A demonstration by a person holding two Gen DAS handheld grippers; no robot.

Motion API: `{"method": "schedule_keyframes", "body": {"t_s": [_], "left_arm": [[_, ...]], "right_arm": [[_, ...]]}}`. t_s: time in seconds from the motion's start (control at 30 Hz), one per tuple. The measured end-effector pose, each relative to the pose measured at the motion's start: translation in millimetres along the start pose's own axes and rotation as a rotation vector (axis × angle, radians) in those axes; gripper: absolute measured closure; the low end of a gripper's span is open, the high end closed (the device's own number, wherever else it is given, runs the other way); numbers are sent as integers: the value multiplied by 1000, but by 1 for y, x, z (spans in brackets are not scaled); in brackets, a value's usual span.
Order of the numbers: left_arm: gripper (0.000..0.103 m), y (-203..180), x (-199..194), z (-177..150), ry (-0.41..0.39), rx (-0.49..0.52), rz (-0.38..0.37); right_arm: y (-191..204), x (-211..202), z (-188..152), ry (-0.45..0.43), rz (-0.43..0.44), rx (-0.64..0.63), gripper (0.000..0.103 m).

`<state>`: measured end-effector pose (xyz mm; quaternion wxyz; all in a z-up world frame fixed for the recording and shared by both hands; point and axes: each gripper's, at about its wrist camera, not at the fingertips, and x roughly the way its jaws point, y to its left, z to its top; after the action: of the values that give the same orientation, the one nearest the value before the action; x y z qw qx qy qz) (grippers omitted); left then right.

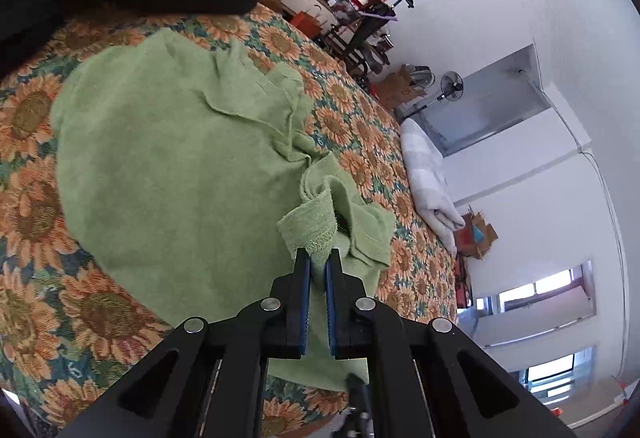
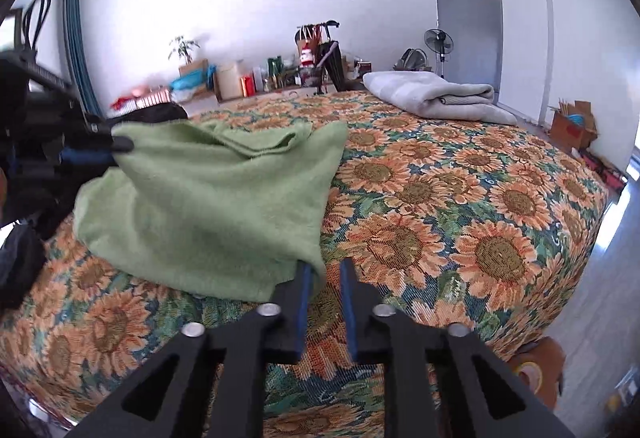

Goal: Fold clothes

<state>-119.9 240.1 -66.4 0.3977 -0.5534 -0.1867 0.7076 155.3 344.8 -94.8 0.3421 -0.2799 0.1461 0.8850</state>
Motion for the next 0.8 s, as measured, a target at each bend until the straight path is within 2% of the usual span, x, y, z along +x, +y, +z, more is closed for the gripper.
{"method": "schedule_keyframes", "body": {"t_s": [0.1, 0.17, 0.27, 0.3, 0.33, 0.37, 0.47, 0.5, 0.53, 0.57, 0.63, 0.7, 0.77, 0.8], "left_arm": [[97, 9, -1, -7, 15, -8, 19], [96, 17, 7, -17, 33, 7, 77], [96, 34, 18, -27, 61, -21, 122], [97, 38, 22, -30, 68, -32, 129], [96, 42, 26, -33, 75, -42, 137], [96, 41, 27, -35, 64, -26, 143], [94, 27, 26, -36, 60, 69, 206], [92, 22, 26, -36, 65, 105, 229], [80, 17, 23, -37, 60, 143, 258], [61, 13, 21, -38, 55, 181, 288], [43, 8, 11, -38, 2, 241, 336], [42, 3, -6, -39, -104, 305, 374], [42, -4, -20, -39, -207, 367, 417], [42, -8, -22, -39, -231, 409, 429]], "right_arm": [[0, -5, -6, -16, -10, -11, 98], [0, -3, -9, 10, -8, -15, 98], [-3, -1, -9, 56, 30, -21, 97], [-4, -1, -9, 72, 42, -23, 89], [-6, 0, -9, 87, 55, -25, 65], [-7, 0, -8, 102, 68, -28, 54], [-22, -16, -5, 70, 155, 31, 44], [-29, -20, -1, 56, 178, 59, 41], [-37, -18, 7, 51, 197, 85, 41], [-45, -16, 14, 45, 215, 110, 41], [-61, -13, 30, 35, 251, 162, 41], [-69, -1, 52, 48, 294, 188, 41], [-66, 20, 79, 99, 370, 204, 41], [-65, 33, 90, 112, 423, 227, 38]]}}
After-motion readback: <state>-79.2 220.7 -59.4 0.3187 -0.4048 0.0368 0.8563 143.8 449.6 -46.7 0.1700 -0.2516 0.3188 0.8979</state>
